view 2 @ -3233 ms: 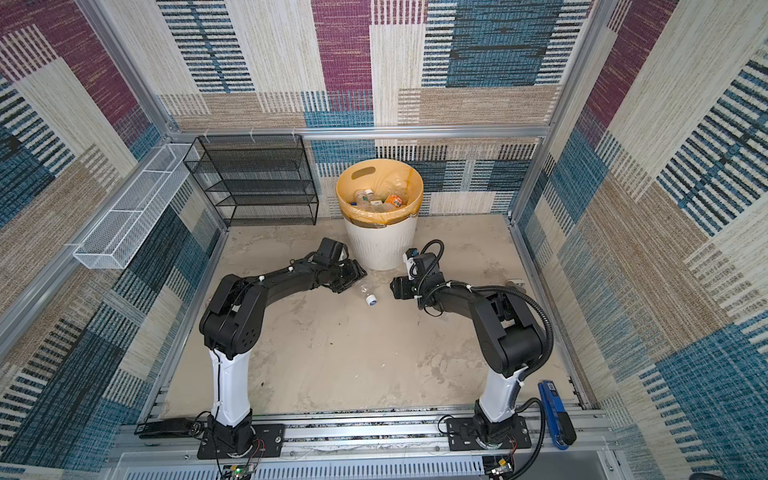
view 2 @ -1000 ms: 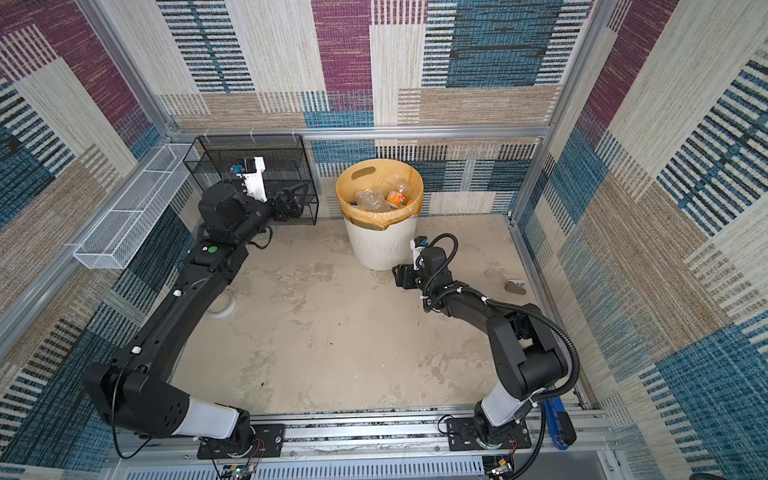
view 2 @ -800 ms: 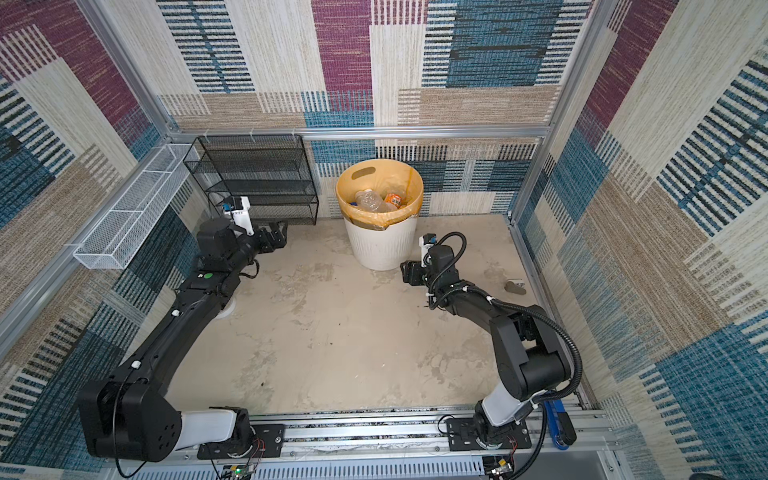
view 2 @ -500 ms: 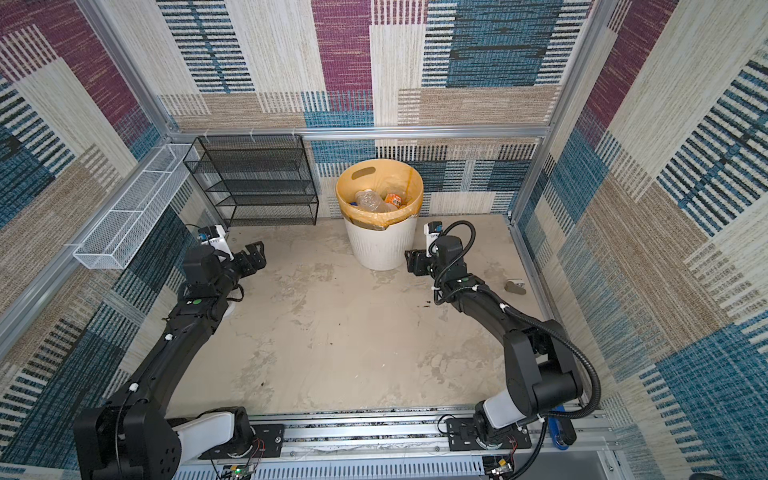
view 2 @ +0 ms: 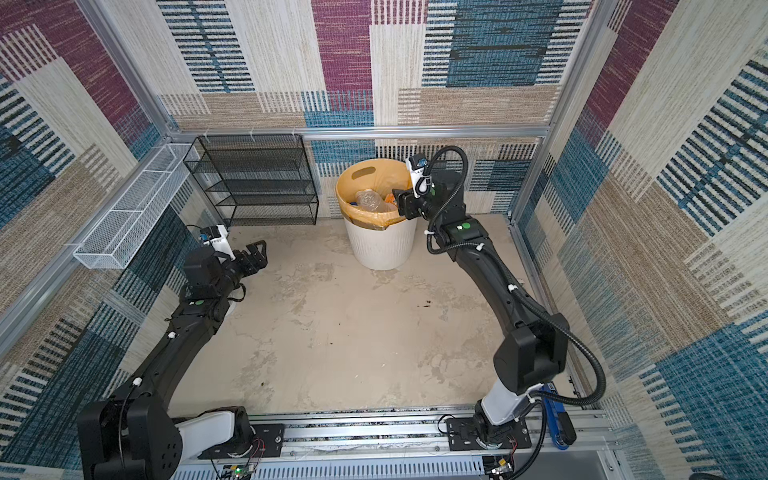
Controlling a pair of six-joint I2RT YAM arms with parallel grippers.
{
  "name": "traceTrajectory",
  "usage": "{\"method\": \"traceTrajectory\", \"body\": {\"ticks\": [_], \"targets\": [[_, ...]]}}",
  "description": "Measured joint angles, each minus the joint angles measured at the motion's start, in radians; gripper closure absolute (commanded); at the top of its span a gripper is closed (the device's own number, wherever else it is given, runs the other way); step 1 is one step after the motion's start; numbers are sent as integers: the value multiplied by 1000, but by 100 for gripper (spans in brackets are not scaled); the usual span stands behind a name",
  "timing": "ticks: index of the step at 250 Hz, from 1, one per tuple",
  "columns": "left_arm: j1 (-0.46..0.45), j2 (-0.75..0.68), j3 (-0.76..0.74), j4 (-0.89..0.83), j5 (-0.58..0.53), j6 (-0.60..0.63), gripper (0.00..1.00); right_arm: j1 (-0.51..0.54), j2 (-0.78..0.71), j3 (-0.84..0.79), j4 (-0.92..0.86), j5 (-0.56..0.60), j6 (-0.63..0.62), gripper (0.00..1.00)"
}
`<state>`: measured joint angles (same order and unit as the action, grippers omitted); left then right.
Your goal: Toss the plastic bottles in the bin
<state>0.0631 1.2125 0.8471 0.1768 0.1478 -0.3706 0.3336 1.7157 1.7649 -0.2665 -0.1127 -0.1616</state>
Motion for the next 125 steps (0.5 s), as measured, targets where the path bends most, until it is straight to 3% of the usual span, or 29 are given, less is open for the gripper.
{"method": "traceTrajectory", "body": {"ticks": [40,125], "targets": [[0,-9,0,-3,24,0,13,29,128,203,-163,-11,-87,26],[0,-14,0,-2,45,0,14,66,266,377,-308,-50,-191,25]]}}
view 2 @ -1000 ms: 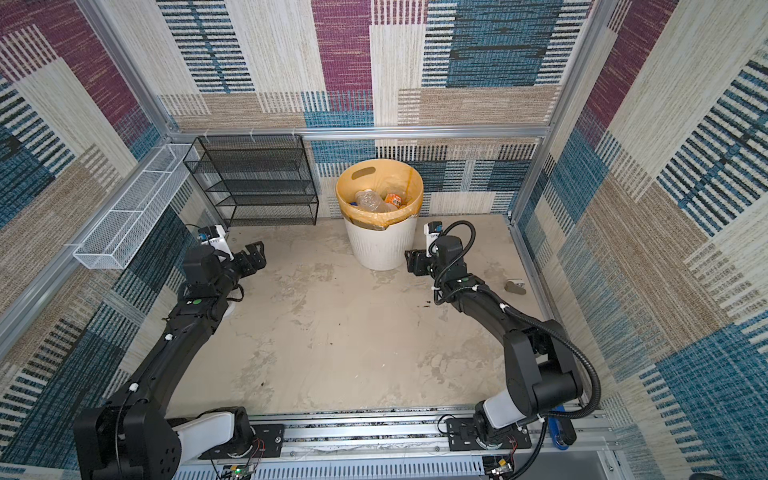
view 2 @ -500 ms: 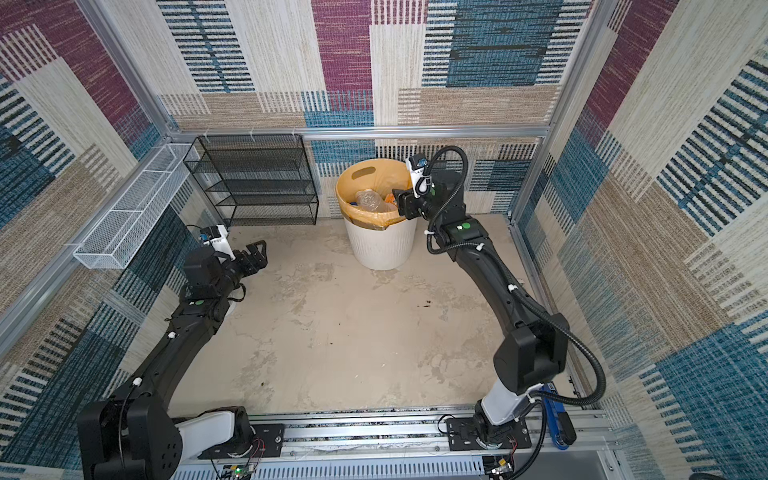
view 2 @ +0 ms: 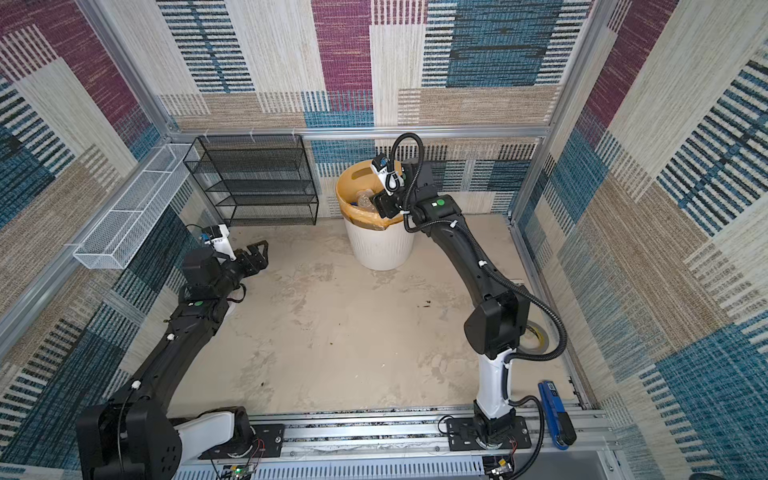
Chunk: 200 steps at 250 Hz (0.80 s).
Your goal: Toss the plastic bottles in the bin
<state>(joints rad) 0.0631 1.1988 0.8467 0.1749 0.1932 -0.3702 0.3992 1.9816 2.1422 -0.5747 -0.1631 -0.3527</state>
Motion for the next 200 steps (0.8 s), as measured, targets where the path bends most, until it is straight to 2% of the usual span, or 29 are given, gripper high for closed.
{"method": "traceTrajectory", "body": {"ticks": [38,74,101,154,200], "targets": [[0,0,0,0,0,0,14,-2,111,145,-2,24,-18,25],[0,1,0,0,0,0,14,-16,304,453,-79,65,-25,25],[0,5,0,0,0,0,15,-33,396,585,-129,84,-26,24],[0,18,2,-11,0,4,15,-40,496,660,-163,94,-10,22],[0,20,7,-19,-1,4,15,-41,503,724,-135,93,2,21]]}}
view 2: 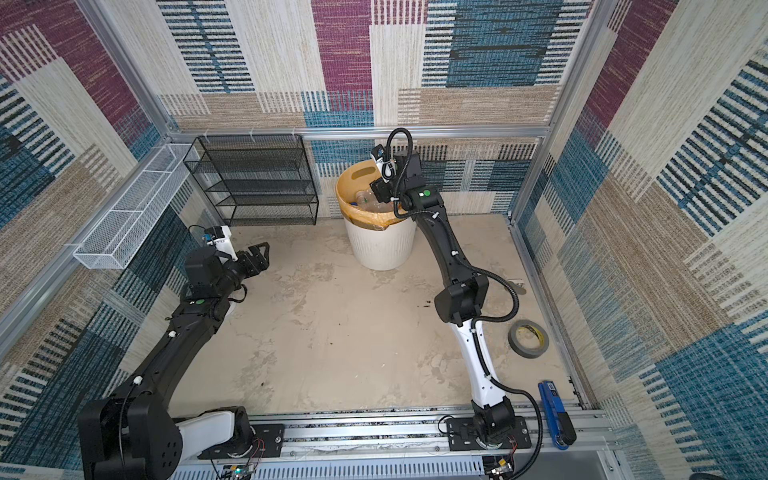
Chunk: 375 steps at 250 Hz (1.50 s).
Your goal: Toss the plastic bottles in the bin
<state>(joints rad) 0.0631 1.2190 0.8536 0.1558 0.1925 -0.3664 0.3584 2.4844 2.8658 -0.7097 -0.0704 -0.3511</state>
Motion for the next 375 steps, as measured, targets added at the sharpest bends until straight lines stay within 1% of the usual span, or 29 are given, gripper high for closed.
{"method": "traceTrajectory", "body": {"ticks": [40,82,97,110,130,152,170,187,218,235,249,270,289,315,332,347,359,375], "targets": [[0,0,-4,5,-3,0,15,-5,-29,31,20,-10,16,21],[0,4,-55,46,-6,3,15,-19,-77,87,45,-28,38,20],[0,5,-79,66,-8,4,14,-26,-108,69,60,-35,41,21],[0,3,-99,86,-17,6,13,-35,-157,6,72,-40,44,20],[0,-9,-134,104,-41,15,13,-53,-257,-164,95,-43,45,19],[0,-26,-179,148,-85,34,12,-83,-388,-402,130,-44,59,19],[0,-32,-210,173,-117,55,12,-126,-500,-599,167,-57,87,18],[0,-31,-235,193,-149,79,11,-180,-618,-810,239,-60,127,17],[0,-5,-267,215,-211,111,9,-297,-863,-1290,476,-75,242,15],[0,13,-282,223,-243,127,9,-356,-989,-1579,633,-48,317,14],[0,27,-294,229,-262,130,9,-393,-1054,-1775,758,-22,369,13],[0,50,-306,232,-287,133,8,-439,-1108,-2004,904,47,437,13],[0,70,-318,240,-302,133,8,-458,-1139,-2166,1029,132,470,12],[0,71,-327,247,-321,139,8,-457,-1148,-2328,1193,206,478,11],[0,69,-328,246,-330,146,8,-459,-1145,-2383,1252,255,485,10],[-1,66,-328,241,-346,156,8,-460,-1135,-2415,1317,287,495,7],[-6,68,-337,251,-350,160,8,-460,-1125,-2437,1362,299,510,0],[-9,84,-360,269,-356,163,8,-460,-1101,-2471,1427,299,516,1]]}}
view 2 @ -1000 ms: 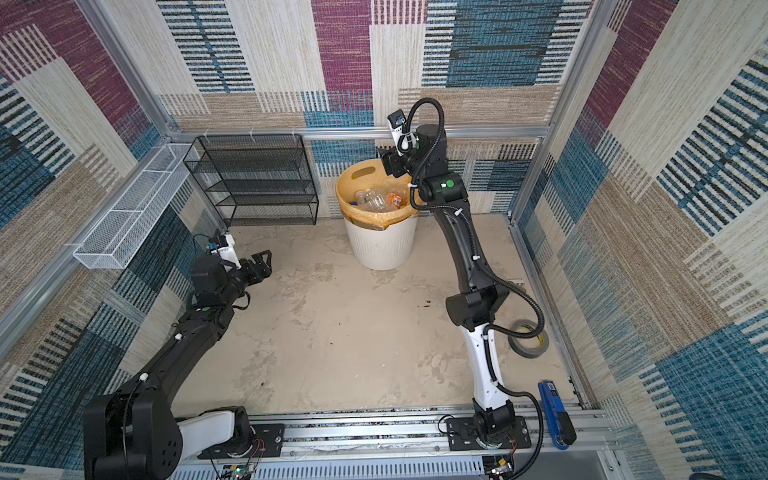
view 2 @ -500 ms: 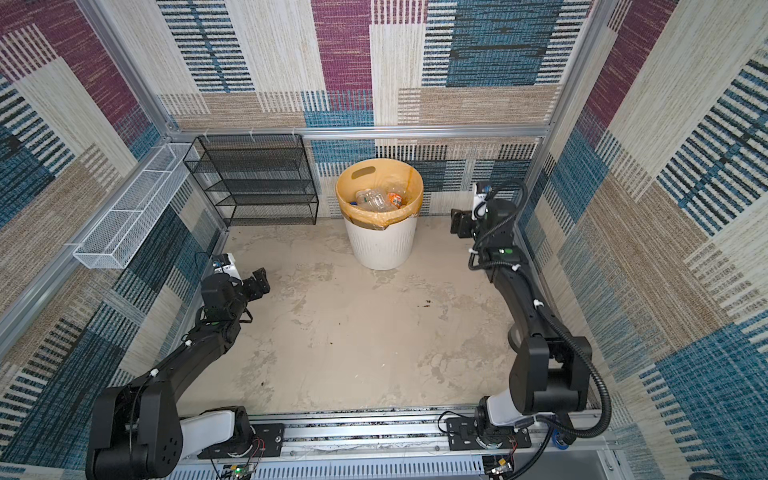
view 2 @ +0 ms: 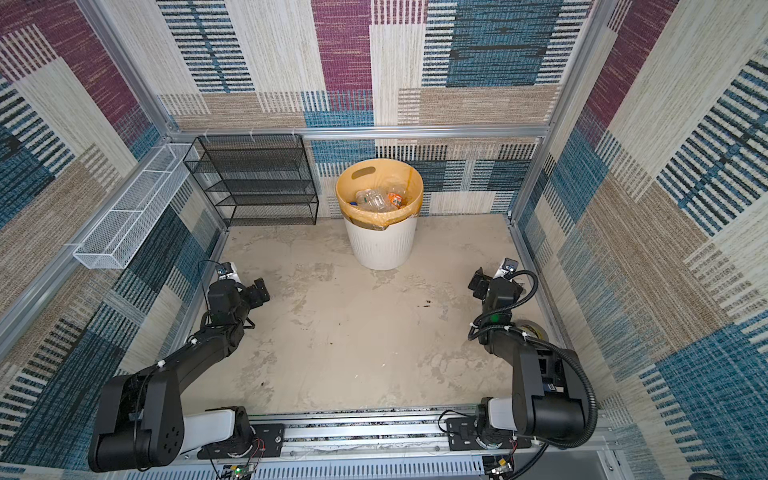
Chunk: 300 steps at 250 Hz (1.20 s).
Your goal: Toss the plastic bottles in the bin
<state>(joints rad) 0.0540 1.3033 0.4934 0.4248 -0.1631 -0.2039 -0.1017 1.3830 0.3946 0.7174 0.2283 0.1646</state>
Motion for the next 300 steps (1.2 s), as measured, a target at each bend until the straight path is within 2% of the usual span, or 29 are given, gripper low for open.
{"method": "traceTrajectory", "body": {"ticks": [7,37,68,98,137,175,230,300], "targets": [[-2,15,-14,15,-3,2,0,0,14,-17,32,0,5,1],[-8,45,-54,43,-6,26,1,0,59,-78,131,-29,10,1],[-11,65,-136,234,-14,64,1,1,68,-90,226,-98,-13,1],[-17,203,-177,396,-8,103,1,3,69,-114,296,-172,-44,1],[-23,229,-95,412,41,132,1,30,83,-137,370,-232,-94,1],[-23,232,-82,402,63,151,1,86,152,-180,473,-258,-150,1],[-23,234,-82,401,65,174,1,90,163,-194,563,-244,-173,1],[-23,235,-82,401,66,177,1,91,164,-203,594,-217,-172,1]]}}
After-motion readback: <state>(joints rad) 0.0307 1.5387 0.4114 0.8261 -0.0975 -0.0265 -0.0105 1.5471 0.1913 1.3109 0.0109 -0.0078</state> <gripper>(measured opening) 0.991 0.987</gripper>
